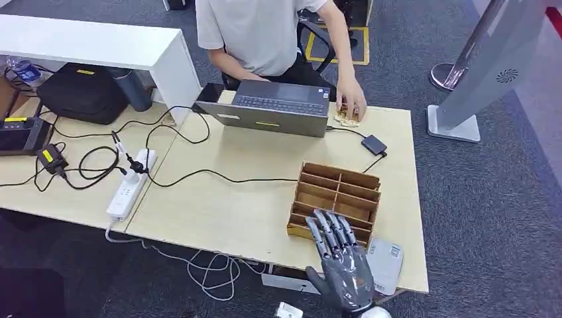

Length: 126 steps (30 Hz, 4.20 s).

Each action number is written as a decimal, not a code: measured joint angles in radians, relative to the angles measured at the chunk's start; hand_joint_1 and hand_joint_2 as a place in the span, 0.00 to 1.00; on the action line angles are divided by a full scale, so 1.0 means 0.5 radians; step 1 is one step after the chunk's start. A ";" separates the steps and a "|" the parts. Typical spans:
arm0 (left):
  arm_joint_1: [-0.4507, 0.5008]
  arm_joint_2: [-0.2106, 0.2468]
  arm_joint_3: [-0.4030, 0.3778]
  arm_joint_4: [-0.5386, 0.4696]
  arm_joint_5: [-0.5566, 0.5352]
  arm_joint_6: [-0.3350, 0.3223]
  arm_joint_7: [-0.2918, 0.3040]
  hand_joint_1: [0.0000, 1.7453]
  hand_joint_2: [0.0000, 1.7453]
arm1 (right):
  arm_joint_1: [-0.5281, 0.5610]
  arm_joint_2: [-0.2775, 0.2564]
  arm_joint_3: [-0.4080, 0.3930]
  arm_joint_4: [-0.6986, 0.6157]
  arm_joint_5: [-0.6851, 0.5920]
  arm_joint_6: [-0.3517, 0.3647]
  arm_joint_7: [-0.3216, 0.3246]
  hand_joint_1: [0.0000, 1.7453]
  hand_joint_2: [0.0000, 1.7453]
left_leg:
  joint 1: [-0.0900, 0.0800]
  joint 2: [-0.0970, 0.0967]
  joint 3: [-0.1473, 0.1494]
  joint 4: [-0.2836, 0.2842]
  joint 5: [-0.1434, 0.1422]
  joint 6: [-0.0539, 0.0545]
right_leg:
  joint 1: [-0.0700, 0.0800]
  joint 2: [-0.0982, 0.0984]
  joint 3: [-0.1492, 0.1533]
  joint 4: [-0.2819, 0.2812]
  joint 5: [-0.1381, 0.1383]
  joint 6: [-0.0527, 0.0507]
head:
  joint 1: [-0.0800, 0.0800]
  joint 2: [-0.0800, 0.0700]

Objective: Pass the card to the sensor for recognition and then transmit it.

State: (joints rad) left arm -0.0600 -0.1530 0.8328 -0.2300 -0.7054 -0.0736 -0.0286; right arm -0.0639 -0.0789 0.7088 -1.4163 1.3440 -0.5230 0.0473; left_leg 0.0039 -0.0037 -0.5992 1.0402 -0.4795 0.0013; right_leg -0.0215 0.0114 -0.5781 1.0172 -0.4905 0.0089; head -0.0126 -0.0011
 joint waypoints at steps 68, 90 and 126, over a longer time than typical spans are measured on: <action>-0.061 -0.014 -0.018 0.000 -0.147 -0.091 0.078 0.00 1.00 | -0.383 0.272 -0.121 0.827 0.391 -0.112 0.382 0.00 1.00 | 0.000 0.000 0.001 0.001 0.001 0.000 | 0.000 0.000 0.000 0.000 0.000 0.000 | 0.000 0.001; -0.062 -0.014 -0.019 0.000 -0.168 -0.095 0.079 0.00 1.00 | -0.346 0.268 -0.179 0.813 0.397 -0.112 0.324 0.00 1.00 | 0.000 0.000 0.001 0.001 0.001 0.000 | 0.000 0.000 0.000 0.000 0.000 0.000 | 0.000 0.001; -0.064 -0.014 -0.056 0.000 -0.207 -0.153 0.069 0.00 1.00 | -0.344 0.287 -0.171 0.841 0.185 -0.084 0.229 1.00 1.00 | 0.000 0.000 0.001 0.001 0.001 0.000 | 0.000 0.000 0.000 0.000 0.000 0.000 | 0.000 0.001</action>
State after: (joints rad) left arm -0.0922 -0.1598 0.8049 -0.2300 -0.8091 -0.1499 0.0057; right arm -0.2358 0.0645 0.6234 -0.9960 1.4366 -0.5650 0.1618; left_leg 0.0037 -0.0036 -0.5987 1.0406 -0.4792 0.0016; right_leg -0.0217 0.0116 -0.5779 1.0172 -0.4904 0.0089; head -0.0126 -0.0008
